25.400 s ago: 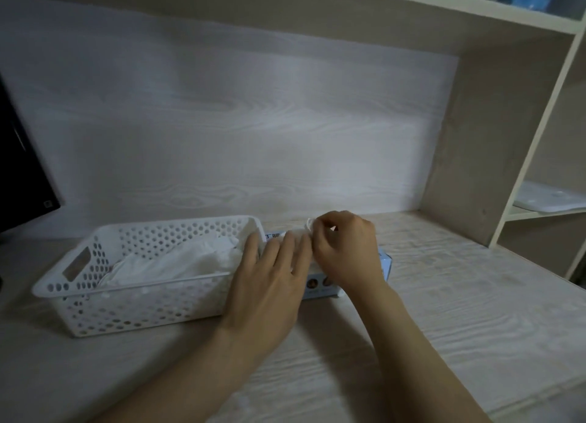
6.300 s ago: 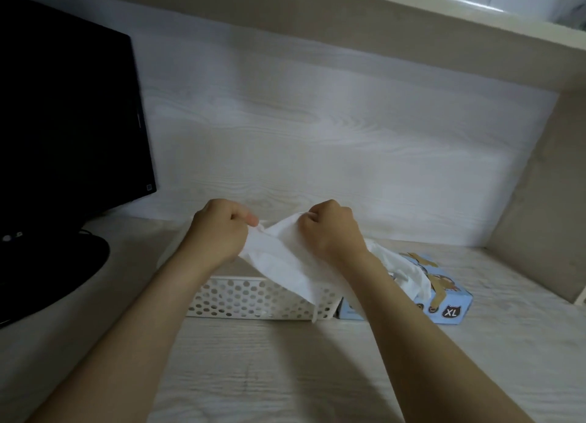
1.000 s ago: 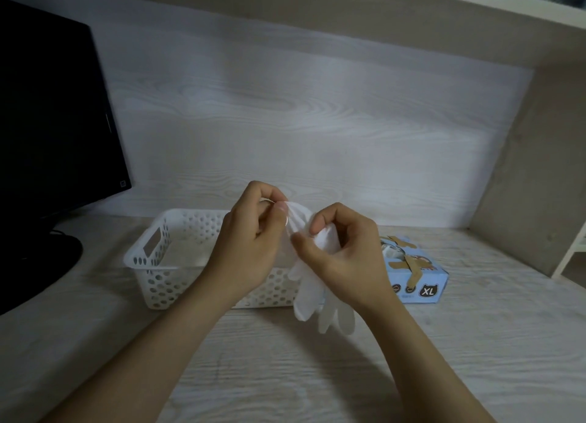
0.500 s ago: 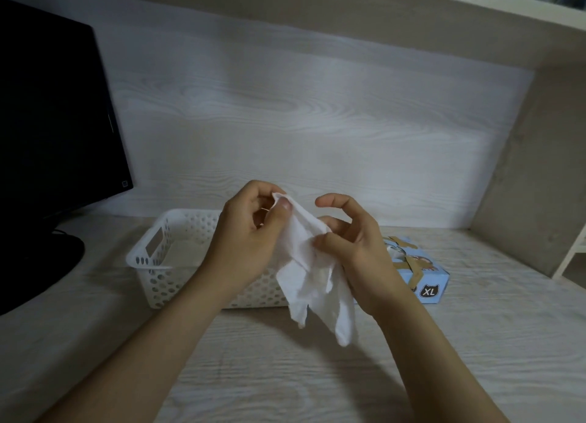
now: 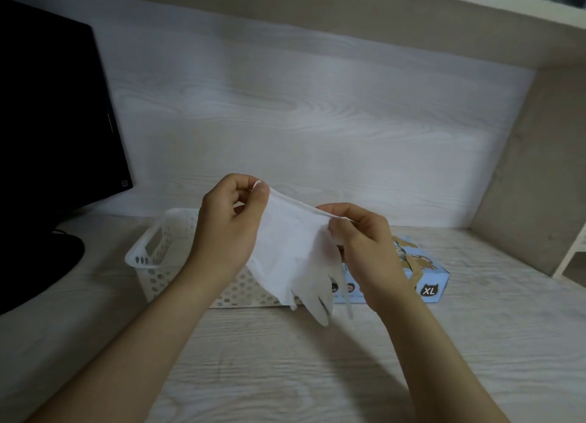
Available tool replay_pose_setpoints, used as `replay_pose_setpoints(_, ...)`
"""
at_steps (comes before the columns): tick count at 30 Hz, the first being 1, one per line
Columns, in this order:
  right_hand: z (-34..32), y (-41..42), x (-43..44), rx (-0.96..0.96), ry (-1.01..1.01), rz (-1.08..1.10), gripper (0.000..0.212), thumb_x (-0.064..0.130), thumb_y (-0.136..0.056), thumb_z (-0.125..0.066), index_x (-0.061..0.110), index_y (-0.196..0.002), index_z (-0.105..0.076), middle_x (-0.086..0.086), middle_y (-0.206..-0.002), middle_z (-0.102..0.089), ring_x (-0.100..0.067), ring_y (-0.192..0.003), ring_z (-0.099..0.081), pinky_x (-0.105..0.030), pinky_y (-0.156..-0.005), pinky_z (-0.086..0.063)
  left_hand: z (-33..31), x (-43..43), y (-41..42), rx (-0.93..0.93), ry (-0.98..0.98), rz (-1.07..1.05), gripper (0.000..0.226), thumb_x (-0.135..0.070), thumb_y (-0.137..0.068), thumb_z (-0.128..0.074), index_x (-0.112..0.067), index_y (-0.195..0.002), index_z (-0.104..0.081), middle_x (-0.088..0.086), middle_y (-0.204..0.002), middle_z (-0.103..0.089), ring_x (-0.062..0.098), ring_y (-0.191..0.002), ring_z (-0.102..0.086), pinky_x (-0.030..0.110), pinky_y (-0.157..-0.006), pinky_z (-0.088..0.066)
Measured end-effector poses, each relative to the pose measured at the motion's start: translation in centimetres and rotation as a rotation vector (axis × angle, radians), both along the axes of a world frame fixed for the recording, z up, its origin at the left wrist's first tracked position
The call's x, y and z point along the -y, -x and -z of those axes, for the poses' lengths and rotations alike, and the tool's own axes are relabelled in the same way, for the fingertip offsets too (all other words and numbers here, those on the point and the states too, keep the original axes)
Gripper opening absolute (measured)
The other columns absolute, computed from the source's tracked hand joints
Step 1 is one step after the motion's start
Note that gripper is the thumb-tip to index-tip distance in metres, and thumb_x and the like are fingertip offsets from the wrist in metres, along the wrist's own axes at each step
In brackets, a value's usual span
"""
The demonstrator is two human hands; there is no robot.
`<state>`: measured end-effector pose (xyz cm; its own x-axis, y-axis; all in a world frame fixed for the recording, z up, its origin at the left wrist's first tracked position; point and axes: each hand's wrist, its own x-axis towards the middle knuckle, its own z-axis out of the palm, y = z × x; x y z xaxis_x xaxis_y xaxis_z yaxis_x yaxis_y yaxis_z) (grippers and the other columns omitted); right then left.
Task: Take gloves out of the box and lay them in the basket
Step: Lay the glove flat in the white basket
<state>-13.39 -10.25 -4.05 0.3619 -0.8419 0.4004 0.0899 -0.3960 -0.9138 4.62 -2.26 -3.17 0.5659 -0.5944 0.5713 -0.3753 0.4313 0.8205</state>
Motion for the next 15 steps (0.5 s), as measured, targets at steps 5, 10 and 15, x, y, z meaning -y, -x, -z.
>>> replay_pose_setpoints(5, 0.1, 0.1, 0.1, 0.130, -0.090, 0.007, 0.034, 0.005, -0.099, -0.051, 0.024, -0.103, -0.079, -0.018, -0.079, -0.056, -0.034, -0.076, -0.047, -0.046, -0.073, -0.042, -0.6, -0.4, -0.2, -0.036, 0.000, 0.061, 0.012, -0.030, -0.102, -0.066, -0.019, -0.100, -0.062, -0.005, -0.077, -0.068, 0.011, -0.065, -0.054, 0.031, -0.062, -0.044)
replay_pose_setpoints(10, -0.9, 0.8, -0.7, 0.152, -0.283, -0.136, 0.015, 0.021, -0.103, -0.066, 0.015, -0.114, -0.074, -0.003, -0.079, -0.072, -0.022, -0.066, -0.066, -0.031, -0.063, -0.054, -0.9, -0.7, -0.3, -0.140, -0.045, 0.178, 0.011, -0.029, -0.101, -0.068, -0.020, -0.101, -0.062, 0.019, -0.083, -0.068, 0.022, -0.072, -0.055, 0.040, -0.066, -0.044)
replay_pose_setpoints(15, 0.0, 0.6, -0.2, -0.022, -0.024, 0.077, 0.019, 0.021, -0.089, -0.085, 0.028, -0.105, -0.077, 0.001, -0.091, -0.079, -0.016, -0.077, -0.076, -0.030, -0.065, -0.059, -1.0, -0.8, -0.9, -0.140, -0.096, 0.173, 0.005, -0.023, -0.104, -0.064, -0.022, -0.107, -0.061, 0.007, -0.078, -0.067, 0.019, -0.070, -0.057, 0.036, -0.062, -0.044)
